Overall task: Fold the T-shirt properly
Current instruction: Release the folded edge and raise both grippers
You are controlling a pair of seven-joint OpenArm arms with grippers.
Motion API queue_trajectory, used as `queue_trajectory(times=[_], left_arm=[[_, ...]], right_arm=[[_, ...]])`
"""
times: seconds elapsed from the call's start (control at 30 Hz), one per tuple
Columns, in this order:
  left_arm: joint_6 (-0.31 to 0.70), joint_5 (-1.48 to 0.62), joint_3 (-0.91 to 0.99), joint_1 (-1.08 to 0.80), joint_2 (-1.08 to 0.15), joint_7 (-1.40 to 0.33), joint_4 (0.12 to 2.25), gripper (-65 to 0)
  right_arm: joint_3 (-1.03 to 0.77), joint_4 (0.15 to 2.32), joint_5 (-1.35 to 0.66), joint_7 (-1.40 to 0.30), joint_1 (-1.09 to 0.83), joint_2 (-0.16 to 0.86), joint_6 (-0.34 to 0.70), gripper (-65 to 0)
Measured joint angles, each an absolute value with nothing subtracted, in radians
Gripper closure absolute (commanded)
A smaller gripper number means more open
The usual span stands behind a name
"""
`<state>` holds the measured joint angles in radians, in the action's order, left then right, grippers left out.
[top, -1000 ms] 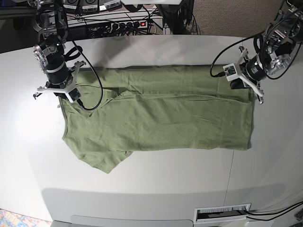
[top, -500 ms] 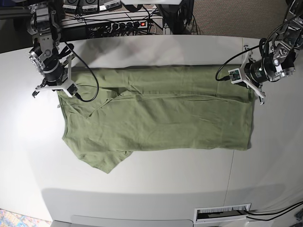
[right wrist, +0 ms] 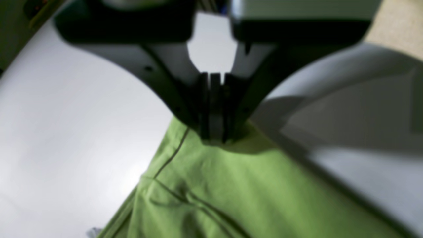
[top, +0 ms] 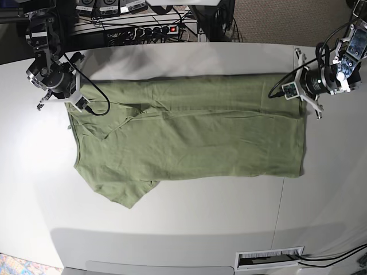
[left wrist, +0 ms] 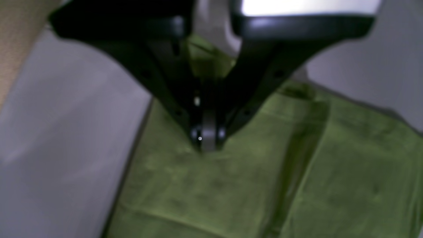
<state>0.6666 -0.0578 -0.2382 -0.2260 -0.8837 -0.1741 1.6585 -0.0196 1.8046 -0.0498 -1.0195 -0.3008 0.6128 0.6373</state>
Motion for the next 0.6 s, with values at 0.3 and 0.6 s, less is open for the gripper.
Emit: queue_trajectory(times=[0.3,0.6], left_arm=[[0.659,-0.099,-0.233,-0.318,-0.94,-0.12,1.67,0.0],[0.655,-0.121,-0.228,-0.378,-0.973,-0.091,1.679,0.0]], right_arm=[[-0.022,1.819,-0.122,-1.11,-0.35,0.648,0.637,0.0],[-0.026,1.906,-0.11,-1.16,-0.459,0.654,0.649,0.0]])
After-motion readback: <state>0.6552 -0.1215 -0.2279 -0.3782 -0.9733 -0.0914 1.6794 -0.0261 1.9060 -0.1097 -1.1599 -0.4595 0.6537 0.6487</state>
